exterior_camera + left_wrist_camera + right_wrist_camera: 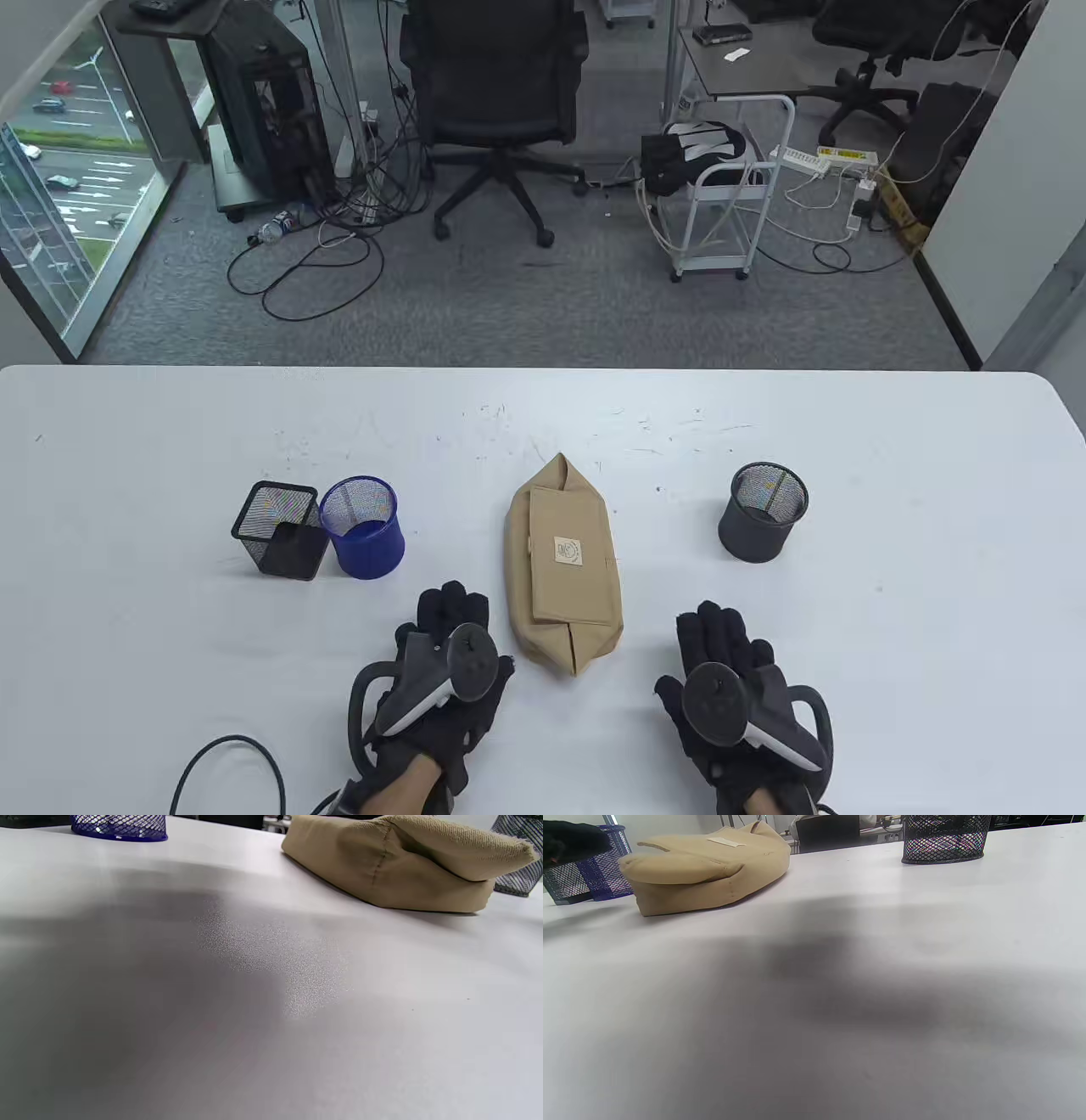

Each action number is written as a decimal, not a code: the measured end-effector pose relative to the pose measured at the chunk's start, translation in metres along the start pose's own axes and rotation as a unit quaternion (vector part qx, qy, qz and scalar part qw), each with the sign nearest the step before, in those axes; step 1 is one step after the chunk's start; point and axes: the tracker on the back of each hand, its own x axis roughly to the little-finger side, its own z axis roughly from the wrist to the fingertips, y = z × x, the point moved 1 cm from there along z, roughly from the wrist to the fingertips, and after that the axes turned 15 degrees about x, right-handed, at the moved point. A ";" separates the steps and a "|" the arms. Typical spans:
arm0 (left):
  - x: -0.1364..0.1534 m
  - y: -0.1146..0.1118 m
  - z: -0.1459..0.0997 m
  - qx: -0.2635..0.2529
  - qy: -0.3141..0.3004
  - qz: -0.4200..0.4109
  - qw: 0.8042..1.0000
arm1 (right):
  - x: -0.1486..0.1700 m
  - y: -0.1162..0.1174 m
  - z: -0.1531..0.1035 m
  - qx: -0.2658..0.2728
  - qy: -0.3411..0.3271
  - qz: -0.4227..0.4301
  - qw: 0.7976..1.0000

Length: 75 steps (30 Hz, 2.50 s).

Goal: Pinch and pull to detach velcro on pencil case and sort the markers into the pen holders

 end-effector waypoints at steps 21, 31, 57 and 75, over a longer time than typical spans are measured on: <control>-0.012 0.030 0.006 -0.014 0.011 -0.091 0.996 | 0.002 -0.001 0.000 -0.003 0.003 0.004 1.000; -0.038 0.059 0.092 0.070 0.147 -0.188 0.968 | 0.004 0.001 0.001 -0.011 0.005 0.006 1.000; -0.024 0.066 0.037 -0.030 -0.018 -0.486 0.873 | 0.006 -0.011 -0.001 0.022 0.031 0.002 0.999; -0.008 0.008 0.009 -0.019 -0.174 -0.616 0.768 | -0.095 -0.083 0.033 0.094 -0.013 0.021 0.995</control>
